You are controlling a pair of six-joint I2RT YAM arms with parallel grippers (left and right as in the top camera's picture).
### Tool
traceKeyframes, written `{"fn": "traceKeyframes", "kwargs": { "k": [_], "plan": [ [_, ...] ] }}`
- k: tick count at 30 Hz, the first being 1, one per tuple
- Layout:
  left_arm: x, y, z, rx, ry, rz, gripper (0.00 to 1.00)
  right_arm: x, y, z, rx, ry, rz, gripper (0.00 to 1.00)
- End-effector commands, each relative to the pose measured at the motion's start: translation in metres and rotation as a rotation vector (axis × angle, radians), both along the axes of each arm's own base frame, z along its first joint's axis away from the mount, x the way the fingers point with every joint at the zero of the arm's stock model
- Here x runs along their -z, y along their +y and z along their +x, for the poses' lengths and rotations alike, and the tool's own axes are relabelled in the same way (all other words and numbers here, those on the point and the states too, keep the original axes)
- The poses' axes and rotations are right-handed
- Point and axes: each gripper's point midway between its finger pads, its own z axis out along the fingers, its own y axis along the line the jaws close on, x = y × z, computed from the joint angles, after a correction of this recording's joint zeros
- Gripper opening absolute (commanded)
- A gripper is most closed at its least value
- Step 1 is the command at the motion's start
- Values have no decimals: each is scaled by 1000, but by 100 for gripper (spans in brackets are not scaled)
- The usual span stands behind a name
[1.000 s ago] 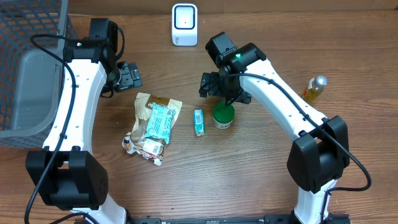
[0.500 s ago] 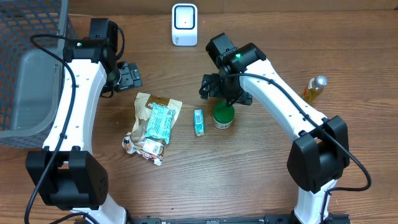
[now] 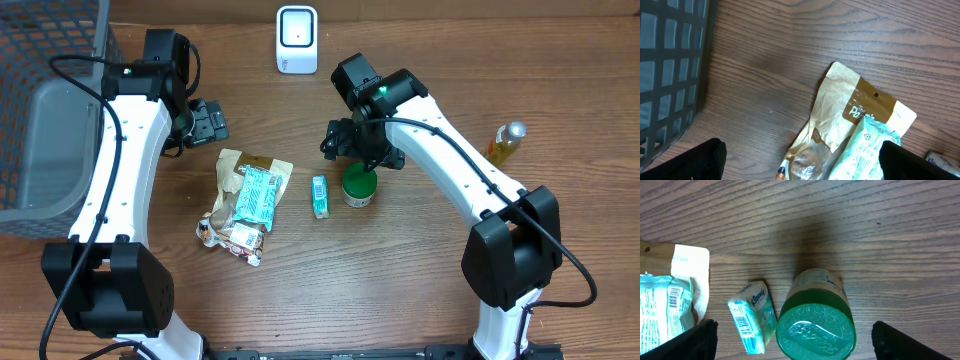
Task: Scan the item barcode
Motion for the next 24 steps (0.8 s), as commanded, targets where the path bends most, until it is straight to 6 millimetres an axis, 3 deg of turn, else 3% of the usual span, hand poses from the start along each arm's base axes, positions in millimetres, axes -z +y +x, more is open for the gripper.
{"fn": "traceKeyframes", "kwargs": {
  "k": [1,24],
  "plan": [
    [-5,-1,4,16,-15,14,100,4,-2,0,6,7,-11,96],
    [-5,-1,4,16,-15,14,100,5,-8,-8,6,38,-36,100]
  ]
}}
